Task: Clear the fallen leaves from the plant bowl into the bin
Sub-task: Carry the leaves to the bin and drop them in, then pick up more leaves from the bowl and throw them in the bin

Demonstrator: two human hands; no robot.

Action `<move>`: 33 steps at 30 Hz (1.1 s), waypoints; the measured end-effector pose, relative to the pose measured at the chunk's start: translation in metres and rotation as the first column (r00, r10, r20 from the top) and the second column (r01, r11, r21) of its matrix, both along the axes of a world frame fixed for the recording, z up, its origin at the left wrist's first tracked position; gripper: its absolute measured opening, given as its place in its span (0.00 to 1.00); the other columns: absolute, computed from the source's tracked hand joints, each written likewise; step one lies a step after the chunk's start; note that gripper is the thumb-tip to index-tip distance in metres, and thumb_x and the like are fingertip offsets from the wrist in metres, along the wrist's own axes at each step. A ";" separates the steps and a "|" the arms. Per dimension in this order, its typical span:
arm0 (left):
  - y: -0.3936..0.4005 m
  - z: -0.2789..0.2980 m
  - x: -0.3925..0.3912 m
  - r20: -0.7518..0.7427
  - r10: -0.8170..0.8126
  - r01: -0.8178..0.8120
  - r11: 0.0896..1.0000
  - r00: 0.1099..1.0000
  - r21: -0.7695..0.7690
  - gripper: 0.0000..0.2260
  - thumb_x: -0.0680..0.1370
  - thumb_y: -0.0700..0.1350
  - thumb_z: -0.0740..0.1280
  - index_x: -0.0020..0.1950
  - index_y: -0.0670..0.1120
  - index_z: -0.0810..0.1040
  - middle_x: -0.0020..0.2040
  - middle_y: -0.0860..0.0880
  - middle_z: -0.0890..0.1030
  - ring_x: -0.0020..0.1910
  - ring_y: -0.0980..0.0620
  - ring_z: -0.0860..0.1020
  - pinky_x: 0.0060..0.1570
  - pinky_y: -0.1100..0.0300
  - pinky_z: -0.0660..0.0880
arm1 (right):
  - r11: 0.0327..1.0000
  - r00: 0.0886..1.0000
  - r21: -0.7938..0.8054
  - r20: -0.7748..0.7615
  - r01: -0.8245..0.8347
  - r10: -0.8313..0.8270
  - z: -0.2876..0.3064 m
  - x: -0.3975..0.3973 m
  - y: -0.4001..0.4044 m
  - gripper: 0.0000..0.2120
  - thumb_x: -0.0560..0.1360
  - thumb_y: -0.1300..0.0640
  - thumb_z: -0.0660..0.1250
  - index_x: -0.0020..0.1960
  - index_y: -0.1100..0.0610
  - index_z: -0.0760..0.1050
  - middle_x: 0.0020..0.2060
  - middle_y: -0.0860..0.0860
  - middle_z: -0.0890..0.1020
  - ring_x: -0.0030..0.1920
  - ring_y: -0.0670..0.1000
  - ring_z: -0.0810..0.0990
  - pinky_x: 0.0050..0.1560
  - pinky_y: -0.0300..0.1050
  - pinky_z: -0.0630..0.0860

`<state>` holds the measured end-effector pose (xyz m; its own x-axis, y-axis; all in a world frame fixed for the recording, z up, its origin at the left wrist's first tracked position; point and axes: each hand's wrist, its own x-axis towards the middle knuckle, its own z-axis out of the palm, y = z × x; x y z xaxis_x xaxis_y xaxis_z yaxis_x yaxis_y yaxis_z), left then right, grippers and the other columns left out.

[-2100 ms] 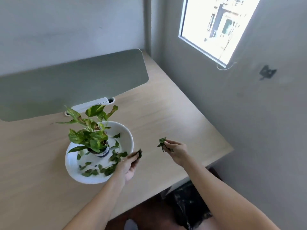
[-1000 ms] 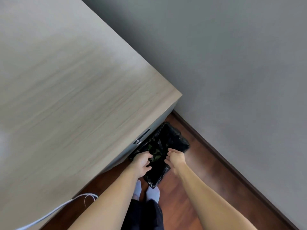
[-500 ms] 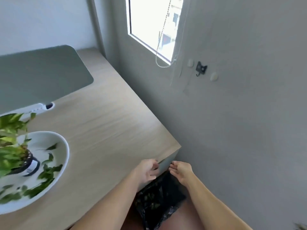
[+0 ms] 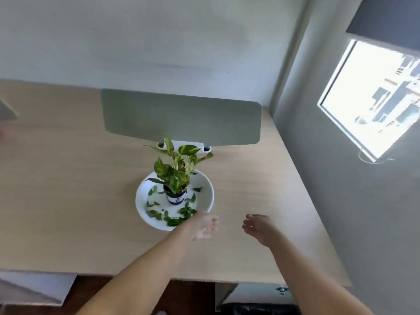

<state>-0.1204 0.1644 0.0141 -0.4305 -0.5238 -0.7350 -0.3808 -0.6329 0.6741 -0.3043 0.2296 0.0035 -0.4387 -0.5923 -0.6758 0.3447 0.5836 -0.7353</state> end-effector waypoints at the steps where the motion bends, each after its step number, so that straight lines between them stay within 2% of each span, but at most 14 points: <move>1: -0.011 -0.003 0.025 0.057 -0.004 0.007 0.998 0.998 -0.054 0.02 0.77 0.42 0.62 0.46 0.47 0.74 0.41 0.51 0.76 0.37 0.54 0.75 0.47 0.58 0.71 | 0.999 0.999 -0.001 -0.013 -0.051 0.051 0.000 0.016 -0.019 0.09 0.79 0.65 0.58 0.40 0.62 0.72 0.34 0.57 0.75 0.34 0.55 0.75 0.38 0.45 0.75; 4: -0.041 -0.015 0.085 0.205 0.031 0.003 0.986 0.978 -0.164 0.04 0.74 0.40 0.61 0.43 0.47 0.75 0.42 0.48 0.75 0.39 0.51 0.74 0.37 0.61 0.69 | 0.990 0.987 -0.023 -0.083 -0.139 0.136 0.000 0.050 -0.065 0.08 0.77 0.66 0.60 0.41 0.62 0.74 0.33 0.57 0.76 0.32 0.54 0.75 0.37 0.45 0.75; 6: -0.062 -0.024 0.119 0.258 0.075 -0.011 0.970 0.963 -0.241 0.07 0.74 0.38 0.59 0.38 0.46 0.73 0.37 0.48 0.72 0.33 0.51 0.70 0.31 0.62 0.64 | 0.985 0.972 -0.023 -0.167 -0.171 0.164 -0.004 0.068 -0.091 0.05 0.75 0.67 0.63 0.45 0.64 0.78 0.34 0.58 0.78 0.32 0.54 0.76 0.38 0.45 0.77; 9: -0.103 -0.043 0.158 0.328 0.165 -0.016 0.911 0.930 -0.412 0.11 0.77 0.41 0.59 0.37 0.45 0.77 0.39 0.47 0.76 0.36 0.49 0.75 0.35 0.61 0.67 | 0.973 0.917 0.024 -0.331 -0.230 0.225 -0.012 0.095 -0.126 0.08 0.72 0.63 0.65 0.48 0.62 0.81 0.35 0.56 0.82 0.34 0.54 0.79 0.44 0.47 0.80; 13: -0.146 -0.062 0.173 0.467 0.164 0.176 0.779 0.869 -0.602 0.14 0.78 0.41 0.57 0.50 0.42 0.83 0.52 0.47 0.82 0.53 0.47 0.80 0.50 0.59 0.75 | 0.914 0.730 0.147 -0.561 -0.377 0.391 -0.019 0.116 -0.155 0.13 0.74 0.61 0.61 0.52 0.56 0.83 0.49 0.54 0.85 0.51 0.58 0.81 0.55 0.49 0.78; 17: -0.180 -0.081 0.161 0.541 0.025 0.387 0.671 0.841 -0.633 0.15 0.78 0.42 0.55 0.59 0.41 0.76 0.58 0.45 0.78 0.60 0.45 0.76 0.55 0.57 0.73 | 0.826 0.456 0.262 -0.731 -0.499 0.507 -0.031 0.119 -0.176 0.16 0.76 0.64 0.58 0.57 0.57 0.81 0.55 0.56 0.84 0.55 0.60 0.80 0.57 0.47 0.75; 20: -0.196 -0.094 0.150 0.479 -0.051 0.377 0.690 0.876 -0.617 0.22 0.78 0.47 0.54 0.73 0.51 0.65 0.74 0.53 0.65 0.75 0.52 0.61 0.73 0.53 0.62 | 0.724 0.306 0.377 -0.722 -0.577 0.620 -0.043 0.114 -0.198 0.17 0.75 0.65 0.58 0.59 0.57 0.79 0.59 0.57 0.81 0.58 0.59 0.78 0.57 0.46 0.73; 22: -0.206 -0.105 0.143 0.498 -0.093 0.404 0.719 0.862 -0.565 0.27 0.78 0.48 0.56 0.77 0.54 0.54 0.78 0.54 0.56 0.77 0.52 0.55 0.75 0.55 0.57 | 0.608 0.198 0.485 -0.656 -0.628 0.728 -0.058 0.109 -0.212 0.17 0.74 0.64 0.61 0.62 0.56 0.76 0.63 0.58 0.77 0.63 0.58 0.74 0.63 0.47 0.69; 23: -0.209 -0.116 0.142 0.531 -0.118 0.450 0.700 0.839 -0.555 0.28 0.78 0.49 0.56 0.77 0.53 0.53 0.78 0.52 0.55 0.78 0.50 0.55 0.75 0.54 0.56 | 0.535 0.132 0.536 -0.616 -0.652 0.777 -0.070 0.106 -0.216 0.19 0.74 0.63 0.62 0.64 0.56 0.74 0.66 0.58 0.74 0.66 0.58 0.71 0.66 0.48 0.66; 26: -0.205 -0.132 0.143 0.700 -0.199 0.682 0.513 0.685 -0.521 0.21 0.78 0.55 0.54 0.68 0.51 0.71 0.74 0.49 0.68 0.76 0.46 0.58 0.76 0.51 0.53 | 0.392 -0.039 0.593 -0.583 -0.703 0.811 -0.080 0.108 -0.212 0.22 0.75 0.60 0.62 0.69 0.54 0.69 0.71 0.55 0.67 0.71 0.59 0.64 0.72 0.50 0.61; 28: -0.190 -0.122 0.144 0.717 -0.210 0.708 0.484 0.664 -0.515 0.18 0.78 0.57 0.55 0.63 0.53 0.75 0.69 0.48 0.73 0.73 0.44 0.64 0.73 0.49 0.60 | 0.388 -0.051 0.569 -0.606 -0.725 0.794 -0.078 0.114 -0.200 0.21 0.77 0.57 0.62 0.69 0.57 0.69 0.73 0.55 0.62 0.72 0.59 0.62 0.74 0.50 0.59; 29: -0.182 -0.118 0.144 0.725 -0.215 0.717 0.483 0.654 -0.503 0.18 0.78 0.57 0.56 0.64 0.52 0.74 0.69 0.46 0.73 0.71 0.43 0.66 0.70 0.48 0.63 | 0.397 -0.042 0.559 -0.615 -0.728 0.788 -0.077 0.115 -0.194 0.21 0.77 0.55 0.61 0.69 0.56 0.69 0.74 0.55 0.61 0.72 0.59 0.61 0.74 0.50 0.59; 31: -0.165 -0.108 0.144 0.755 -0.202 0.743 0.452 0.624 -0.493 0.26 0.76 0.60 0.59 0.71 0.49 0.67 0.70 0.43 0.70 0.70 0.41 0.65 0.69 0.48 0.65 | 0.410 -0.023 0.538 -0.626 -0.737 0.780 -0.073 0.117 -0.180 0.21 0.77 0.48 0.61 0.68 0.50 0.70 0.74 0.54 0.61 0.71 0.58 0.62 0.73 0.52 0.61; 33: -0.149 -0.101 0.148 0.774 -0.209 0.767 0.429 0.598 -0.477 0.35 0.71 0.63 0.64 0.74 0.50 0.62 0.71 0.43 0.64 0.70 0.42 0.63 0.66 0.50 0.69 | 0.365 -0.058 0.550 -0.606 -0.752 0.793 -0.069 0.122 -0.165 0.25 0.75 0.41 0.60 0.69 0.47 0.68 0.72 0.53 0.63 0.70 0.57 0.63 0.71 0.53 0.65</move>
